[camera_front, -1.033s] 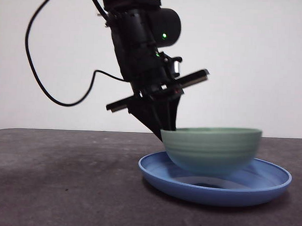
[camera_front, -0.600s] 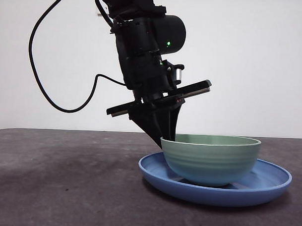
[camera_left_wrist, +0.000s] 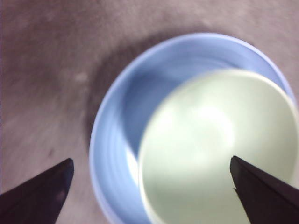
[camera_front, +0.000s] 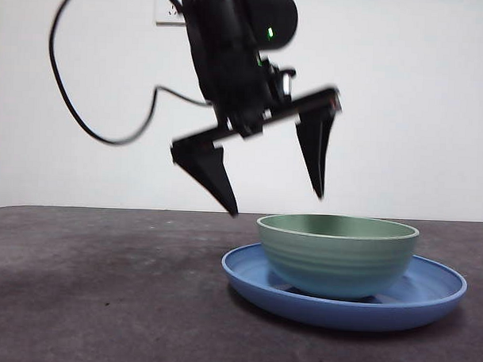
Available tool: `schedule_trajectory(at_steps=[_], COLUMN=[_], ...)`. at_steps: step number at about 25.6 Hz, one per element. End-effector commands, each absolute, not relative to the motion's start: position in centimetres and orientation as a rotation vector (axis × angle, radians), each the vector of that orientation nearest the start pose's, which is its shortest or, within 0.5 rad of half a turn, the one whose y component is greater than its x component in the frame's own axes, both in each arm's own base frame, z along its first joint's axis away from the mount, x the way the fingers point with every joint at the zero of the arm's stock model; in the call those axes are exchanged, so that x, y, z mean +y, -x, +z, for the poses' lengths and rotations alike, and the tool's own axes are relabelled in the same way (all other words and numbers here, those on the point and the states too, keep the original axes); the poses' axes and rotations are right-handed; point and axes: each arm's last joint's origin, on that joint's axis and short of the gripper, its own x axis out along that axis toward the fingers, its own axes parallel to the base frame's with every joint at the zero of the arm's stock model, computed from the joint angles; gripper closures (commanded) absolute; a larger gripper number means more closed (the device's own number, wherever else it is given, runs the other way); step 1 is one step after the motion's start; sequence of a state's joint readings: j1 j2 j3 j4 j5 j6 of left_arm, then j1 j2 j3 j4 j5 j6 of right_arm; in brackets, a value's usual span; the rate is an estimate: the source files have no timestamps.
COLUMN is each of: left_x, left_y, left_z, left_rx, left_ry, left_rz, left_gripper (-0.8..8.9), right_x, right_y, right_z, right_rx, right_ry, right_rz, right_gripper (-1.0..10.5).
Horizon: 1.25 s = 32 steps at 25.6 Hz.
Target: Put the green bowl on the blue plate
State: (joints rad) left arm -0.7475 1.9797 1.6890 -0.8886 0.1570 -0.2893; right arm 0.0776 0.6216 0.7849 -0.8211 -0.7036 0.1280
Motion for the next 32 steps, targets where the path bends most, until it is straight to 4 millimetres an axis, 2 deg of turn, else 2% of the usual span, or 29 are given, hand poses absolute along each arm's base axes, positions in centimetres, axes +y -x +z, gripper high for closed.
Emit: schedule_trajectory(at_steps=[1,4,9,12,14,16,21,32], left_x=[-27.5,-25.3,-20.9,-18.4,-16.7,-15.0,-12.6,-9.0], left_y=[-28.7,-26.7,-22.0,-19.3,-17.4,-15.6,-12.9,-9.0], left_z=[28.1,31.9,37.6,40.1,40.9,40.8,39.1,31.6], left_rx=[1.186,1.128,1.032,0.940,0.881,0.831,0.744,0.630], left_ry=[-0.166,-0.214,-0.302,-0.298,-0.282,-0.262,-0.216,0.028], left_rz=[-0.684,-0.730,-0.809,-0.835,-0.845,-0.849,-0.854,-0.816], left_gripper=[2.16,2.18,2.19,2.19,2.19,2.19,2.19,2.19], right_x=[2.7,2.7,2.7,2.7,2.7,2.7,2.7,2.7], right_y=[-10.7,-10.7,-10.7,-10.7,-10.7,-10.7,-10.7,-10.7], right_z=[30.5,30.5,30.5,30.5,30.5,30.5,30.5,30.5], right_rx=[0.674,0.675,0.678,0.679,0.679,0.679,0.678,0.677], right_ry=[-0.317,-0.318,-0.320,-0.320,-0.320,-0.320,-0.320,-0.318], right_rz=[0.719,0.719,0.718,0.718,0.718,0.718,0.718,0.719], right_gripper=[3.6,3.6,3.6,3.6,3.6,3.6,3.6,3.6])
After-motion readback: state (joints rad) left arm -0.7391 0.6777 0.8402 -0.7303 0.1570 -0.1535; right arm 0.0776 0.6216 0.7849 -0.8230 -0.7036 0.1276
